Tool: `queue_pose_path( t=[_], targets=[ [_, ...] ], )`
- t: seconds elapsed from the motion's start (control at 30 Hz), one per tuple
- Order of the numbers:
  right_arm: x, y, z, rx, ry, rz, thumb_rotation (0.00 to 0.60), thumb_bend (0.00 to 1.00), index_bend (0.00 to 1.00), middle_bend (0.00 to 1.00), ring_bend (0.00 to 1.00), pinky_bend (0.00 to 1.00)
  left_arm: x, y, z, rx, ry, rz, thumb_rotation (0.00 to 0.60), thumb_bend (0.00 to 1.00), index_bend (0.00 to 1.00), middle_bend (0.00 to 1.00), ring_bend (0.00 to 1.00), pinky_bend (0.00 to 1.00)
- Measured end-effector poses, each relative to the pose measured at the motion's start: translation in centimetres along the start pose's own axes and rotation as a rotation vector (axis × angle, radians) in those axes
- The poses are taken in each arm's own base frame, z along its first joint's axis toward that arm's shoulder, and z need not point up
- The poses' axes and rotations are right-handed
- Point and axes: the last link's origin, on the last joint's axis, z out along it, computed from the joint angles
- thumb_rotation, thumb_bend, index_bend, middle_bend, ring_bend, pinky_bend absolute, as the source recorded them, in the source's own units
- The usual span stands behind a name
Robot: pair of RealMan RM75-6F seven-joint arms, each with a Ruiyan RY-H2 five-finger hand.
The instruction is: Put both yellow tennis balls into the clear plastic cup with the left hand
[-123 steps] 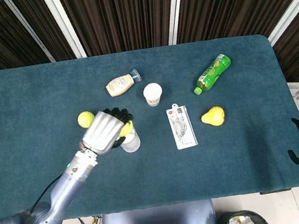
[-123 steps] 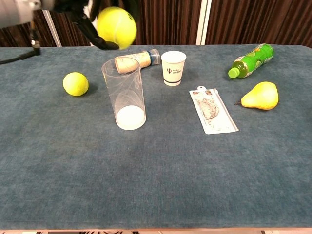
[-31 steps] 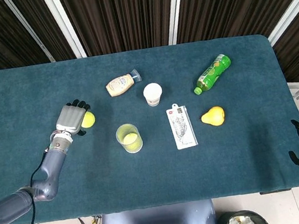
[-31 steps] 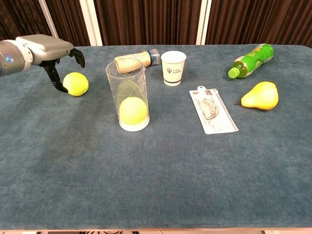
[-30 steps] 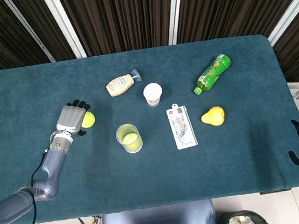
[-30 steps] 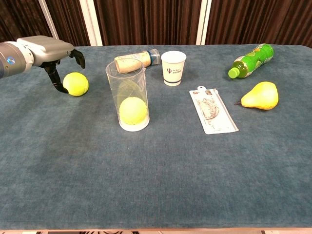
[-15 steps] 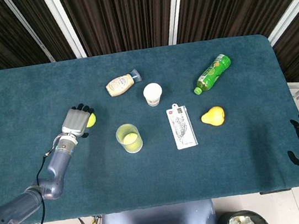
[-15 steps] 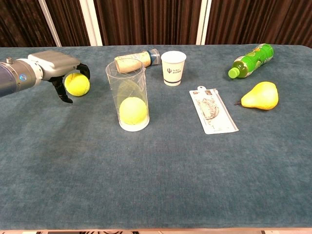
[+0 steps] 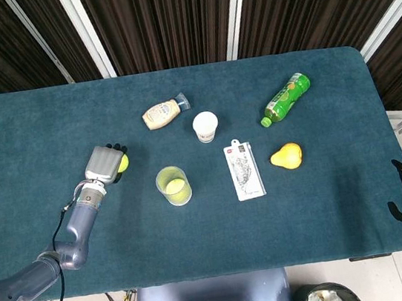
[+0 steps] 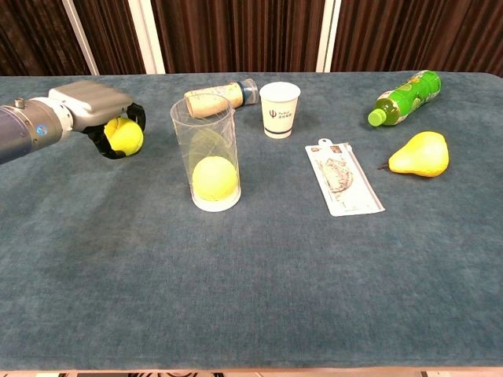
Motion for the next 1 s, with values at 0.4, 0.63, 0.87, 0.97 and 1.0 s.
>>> queue_pose_path(
  t=[0.4, 0.63, 0.87, 0.97, 1.0],
  targets=[
    [0.3, -0.1, -0.1, 0.0, 0.013, 0.015, 0.6, 0.34, 0.14, 0.08, 0.11, 0.09, 7.3, 1.3, -3.1, -0.119, 0.205, -0.111, 0.6, 0.38, 0.49, 0.5, 0.4, 0.6],
    [0.3, -0.2, -0.1, -0.005, 0.023, 0.01, 0.6, 0.34, 0.14, 0.08, 0.11, 0.09, 12.8, 2.9, -7.5, -0.212, 0.33, -0.152, 0.6, 0.38, 0.49, 0.49, 0.4, 0.6],
    [0.8, -0.1, -0.1, -0.007, 0.035, 0.022, 0.6, 0.34, 0.14, 0.08, 0.11, 0.09, 15.6, 5.0, -10.3, -0.249, 0.362, -0.156, 0.6, 0.38, 0.49, 0.49, 0.4, 0.6],
    [0.8, -0.1, -0.2, -0.007, 0.036, 0.024, 0.6, 0.34, 0.14, 0.08, 0.11, 0.09, 15.6, 5.9, -10.7, -0.266, 0.329, -0.187, 0.6, 0.37, 0.49, 0.48, 0.4, 0.6],
    [0.8, -0.1, -0.2, -0.007, 0.036, 0.025, 0.6, 0.34, 0.14, 0.08, 0.11, 0.09, 15.5, 6.2, -10.7, -0.273, 0.317, -0.189, 0.6, 0.36, 0.49, 0.48, 0.39, 0.6]
  ],
)
